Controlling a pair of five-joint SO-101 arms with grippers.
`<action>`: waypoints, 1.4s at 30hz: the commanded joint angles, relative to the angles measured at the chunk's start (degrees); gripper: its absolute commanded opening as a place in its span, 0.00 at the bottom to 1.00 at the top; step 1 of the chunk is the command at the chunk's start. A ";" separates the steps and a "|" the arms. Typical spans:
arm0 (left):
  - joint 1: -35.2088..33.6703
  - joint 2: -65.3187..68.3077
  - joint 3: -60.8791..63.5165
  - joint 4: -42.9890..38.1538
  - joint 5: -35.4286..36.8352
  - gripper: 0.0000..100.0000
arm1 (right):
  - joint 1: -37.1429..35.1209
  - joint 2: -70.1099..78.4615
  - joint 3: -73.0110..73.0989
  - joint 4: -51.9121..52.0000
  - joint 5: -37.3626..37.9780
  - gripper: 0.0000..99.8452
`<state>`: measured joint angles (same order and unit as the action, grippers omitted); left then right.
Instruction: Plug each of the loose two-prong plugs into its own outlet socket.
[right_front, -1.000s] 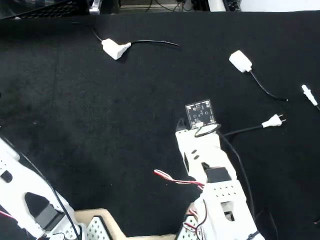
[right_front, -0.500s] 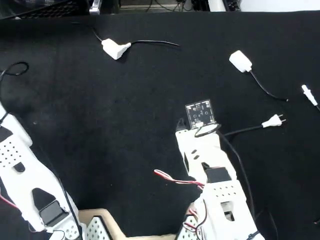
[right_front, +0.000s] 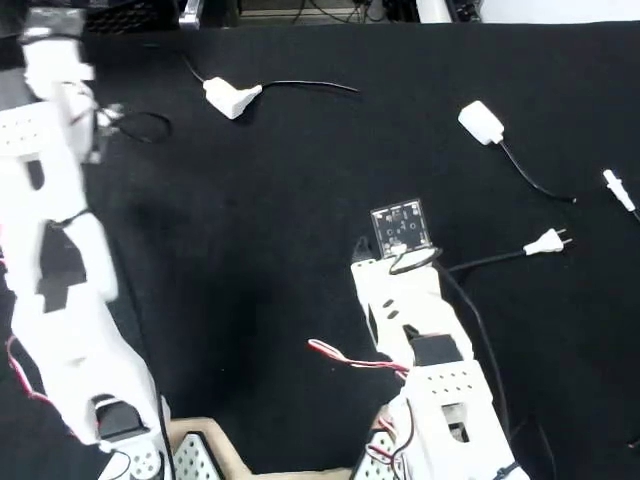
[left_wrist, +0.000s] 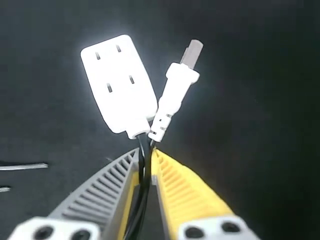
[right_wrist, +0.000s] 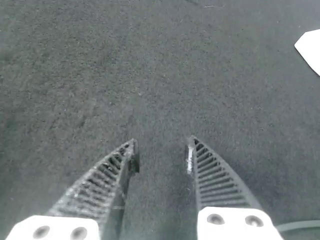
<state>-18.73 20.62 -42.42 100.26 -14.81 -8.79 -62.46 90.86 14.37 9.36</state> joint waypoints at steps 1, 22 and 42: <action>3.30 -7.74 13.14 -2.99 0.70 0.03 | -0.09 -1.27 -0.40 -0.88 0.62 0.16; 30.46 -24.44 68.26 -30.95 0.18 0.03 | 1.49 -1.36 -0.57 -0.88 0.26 0.16; 42.42 -34.02 59.56 -24.79 -2.73 0.03 | 1.49 -1.36 -0.57 -0.88 0.53 0.16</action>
<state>23.38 -13.23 16.31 74.95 -17.10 -8.00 -62.46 90.86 14.37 9.36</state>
